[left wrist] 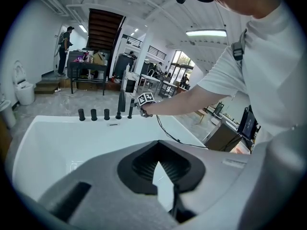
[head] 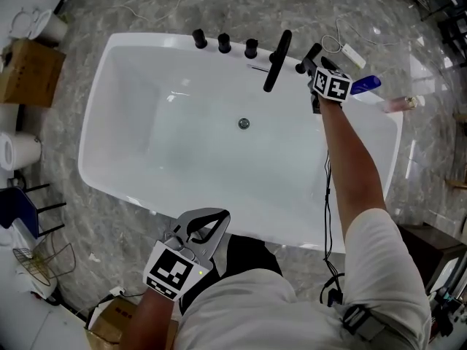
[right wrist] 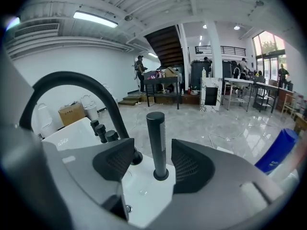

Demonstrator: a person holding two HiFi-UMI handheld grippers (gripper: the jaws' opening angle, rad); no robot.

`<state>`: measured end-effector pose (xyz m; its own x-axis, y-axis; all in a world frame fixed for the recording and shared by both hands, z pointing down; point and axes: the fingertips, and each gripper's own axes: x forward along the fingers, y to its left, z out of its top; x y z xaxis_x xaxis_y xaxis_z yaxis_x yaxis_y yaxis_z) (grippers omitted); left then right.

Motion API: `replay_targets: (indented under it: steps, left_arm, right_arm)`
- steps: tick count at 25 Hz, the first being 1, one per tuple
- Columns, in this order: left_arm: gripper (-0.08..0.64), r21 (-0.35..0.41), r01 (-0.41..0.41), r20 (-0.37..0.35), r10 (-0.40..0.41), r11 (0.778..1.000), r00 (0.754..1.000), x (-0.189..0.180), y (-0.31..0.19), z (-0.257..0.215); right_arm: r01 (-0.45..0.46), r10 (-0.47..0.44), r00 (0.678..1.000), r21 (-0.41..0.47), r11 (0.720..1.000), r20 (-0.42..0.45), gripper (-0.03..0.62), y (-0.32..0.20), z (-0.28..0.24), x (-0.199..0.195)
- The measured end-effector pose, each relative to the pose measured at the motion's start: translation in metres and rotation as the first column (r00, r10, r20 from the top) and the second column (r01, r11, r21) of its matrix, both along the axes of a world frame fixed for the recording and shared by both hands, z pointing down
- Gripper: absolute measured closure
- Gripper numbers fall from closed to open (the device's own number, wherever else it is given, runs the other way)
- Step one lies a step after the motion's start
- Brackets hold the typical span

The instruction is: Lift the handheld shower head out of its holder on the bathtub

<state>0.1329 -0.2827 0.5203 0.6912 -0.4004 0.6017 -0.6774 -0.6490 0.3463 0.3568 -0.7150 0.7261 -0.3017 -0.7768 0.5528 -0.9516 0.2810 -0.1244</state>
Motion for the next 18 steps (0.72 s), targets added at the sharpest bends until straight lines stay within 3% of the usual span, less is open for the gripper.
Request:
replay_targets:
  steps: [18]
  left_arm:
    - [0.554,-0.046,0.044,-0.003,-0.044,0.998,0.999,-0.01,-0.002,0.02]
  right_arm:
    - [-0.069,0.069,0.998,-0.025,0.997,0.014,0.358,-0.039,0.026,-0.007]
